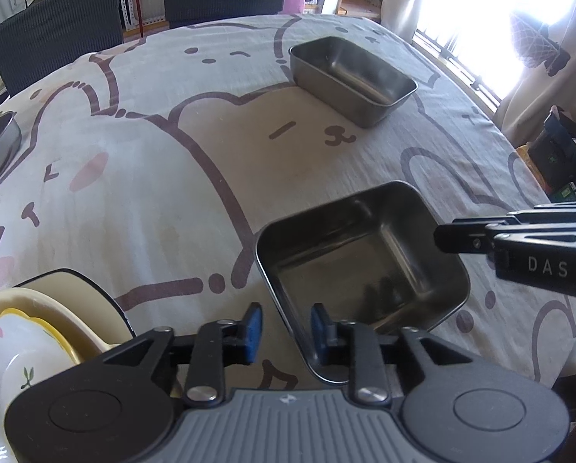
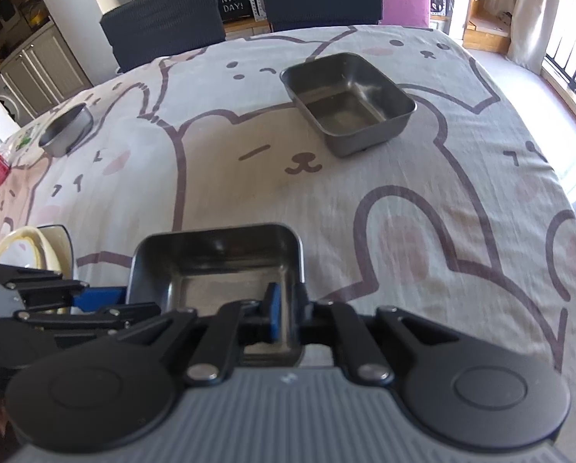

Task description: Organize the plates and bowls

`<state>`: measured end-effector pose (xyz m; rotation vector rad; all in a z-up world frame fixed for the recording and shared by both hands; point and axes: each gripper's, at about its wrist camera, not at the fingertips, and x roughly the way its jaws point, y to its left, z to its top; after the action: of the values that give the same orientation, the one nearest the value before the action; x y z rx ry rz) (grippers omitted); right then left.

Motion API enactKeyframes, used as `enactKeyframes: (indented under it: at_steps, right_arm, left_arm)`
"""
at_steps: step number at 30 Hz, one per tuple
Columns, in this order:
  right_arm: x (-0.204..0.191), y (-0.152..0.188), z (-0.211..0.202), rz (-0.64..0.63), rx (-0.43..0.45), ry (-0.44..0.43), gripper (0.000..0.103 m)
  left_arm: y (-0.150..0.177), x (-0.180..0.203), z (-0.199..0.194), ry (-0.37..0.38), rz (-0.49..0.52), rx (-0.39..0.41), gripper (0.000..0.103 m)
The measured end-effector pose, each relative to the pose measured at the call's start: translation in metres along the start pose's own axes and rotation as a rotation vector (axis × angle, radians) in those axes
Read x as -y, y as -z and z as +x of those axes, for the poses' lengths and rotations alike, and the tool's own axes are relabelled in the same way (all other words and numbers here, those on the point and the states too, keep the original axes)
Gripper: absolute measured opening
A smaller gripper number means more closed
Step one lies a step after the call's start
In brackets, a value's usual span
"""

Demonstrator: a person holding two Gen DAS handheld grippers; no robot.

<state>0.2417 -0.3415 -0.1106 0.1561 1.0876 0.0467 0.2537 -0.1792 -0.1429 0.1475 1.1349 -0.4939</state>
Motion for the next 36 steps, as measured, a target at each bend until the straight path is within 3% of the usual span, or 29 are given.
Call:
enactKeyframes:
  at_steps: [4,8,9,12,13,18,23,27,31,36]
  right_arm:
    - [0.000,0.002,-0.003,0.003,0.000,-0.013,0.036]
    - [0.001,0.004,-0.007,0.009,0.004,-0.018,0.049]
    - [0.002,0.004,-0.009,0.016,0.009,-0.019,0.057]
    - [0.007,0.003,-0.019,0.037,0.047,-0.015,0.078]
    - [0.009,0.002,-0.023,0.050,0.068,-0.011,0.085]
    - [0.033,-0.004,-0.032,0.151,0.184,0.024,0.102]
    - [0.056,-0.017,-0.018,0.273,0.270,0.109,0.103]
    - [0.074,-0.033,-0.001,0.425,0.319,0.102,0.103]
    - [0.085,-0.048,0.023,0.581,0.327,0.054,0.103]
    - [0.084,-0.065,0.053,0.679,0.292,0.080,0.102]
  left_arm:
    - [0.001,0.001,-0.005,0.001,0.011,0.011,0.042]
    - [0.000,-0.001,-0.012,0.011,0.012,0.032,0.052]
    - [0.000,-0.001,-0.015,0.009,0.015,0.043,0.053]
    - [-0.004,-0.003,-0.025,0.008,0.011,0.081,0.069]
    - [-0.005,-0.004,-0.028,0.009,0.005,0.097,0.080]
    - [-0.015,-0.011,-0.040,0.003,0.003,0.179,0.101]
    - [-0.030,-0.015,-0.042,-0.056,0.034,0.247,0.103]
    - [-0.042,-0.020,-0.039,-0.071,0.052,0.306,0.103]
    - [-0.054,-0.023,-0.032,-0.096,0.071,0.360,0.103]
    - [-0.068,-0.030,-0.020,-0.093,0.072,0.375,0.103]
